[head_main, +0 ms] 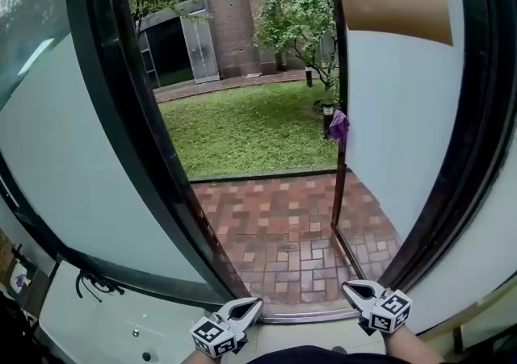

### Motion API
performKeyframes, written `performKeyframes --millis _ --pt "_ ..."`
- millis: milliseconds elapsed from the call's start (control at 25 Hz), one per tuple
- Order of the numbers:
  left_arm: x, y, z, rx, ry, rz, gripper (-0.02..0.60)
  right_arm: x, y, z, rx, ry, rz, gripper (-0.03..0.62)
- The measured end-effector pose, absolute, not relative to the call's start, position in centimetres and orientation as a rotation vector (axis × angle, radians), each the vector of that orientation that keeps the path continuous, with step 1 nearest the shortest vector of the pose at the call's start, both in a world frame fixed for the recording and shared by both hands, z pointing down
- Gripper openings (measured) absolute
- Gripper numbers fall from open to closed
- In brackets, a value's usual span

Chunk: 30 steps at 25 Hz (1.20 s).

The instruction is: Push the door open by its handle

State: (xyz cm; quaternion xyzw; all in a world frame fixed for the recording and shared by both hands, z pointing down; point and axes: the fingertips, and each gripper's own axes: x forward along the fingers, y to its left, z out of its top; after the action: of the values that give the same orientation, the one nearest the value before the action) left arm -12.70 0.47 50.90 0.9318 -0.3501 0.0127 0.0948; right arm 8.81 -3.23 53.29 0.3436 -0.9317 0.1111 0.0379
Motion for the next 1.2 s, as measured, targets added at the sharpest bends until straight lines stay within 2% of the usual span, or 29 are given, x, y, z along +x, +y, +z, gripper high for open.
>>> performKeyframes --millis 240,800,1200 --pt "-15.8 2.1 51.7 2.753 -0.977 0.002 0.018 6.1 0.7 52.3 1.156 -2.799 0.358 0.000" --pt "-7.0 3.9 51.7 2.722 -0.986 -0.053 0.018 13.3 2.3 52.9 1.106 -2.784 0.398 0.000" --pt "-7.5 3.9 51.7 2.706 -1.063 -0.035 0.018 13.0 1.3 52.4 1.040 -2.806 0.349 0.000"
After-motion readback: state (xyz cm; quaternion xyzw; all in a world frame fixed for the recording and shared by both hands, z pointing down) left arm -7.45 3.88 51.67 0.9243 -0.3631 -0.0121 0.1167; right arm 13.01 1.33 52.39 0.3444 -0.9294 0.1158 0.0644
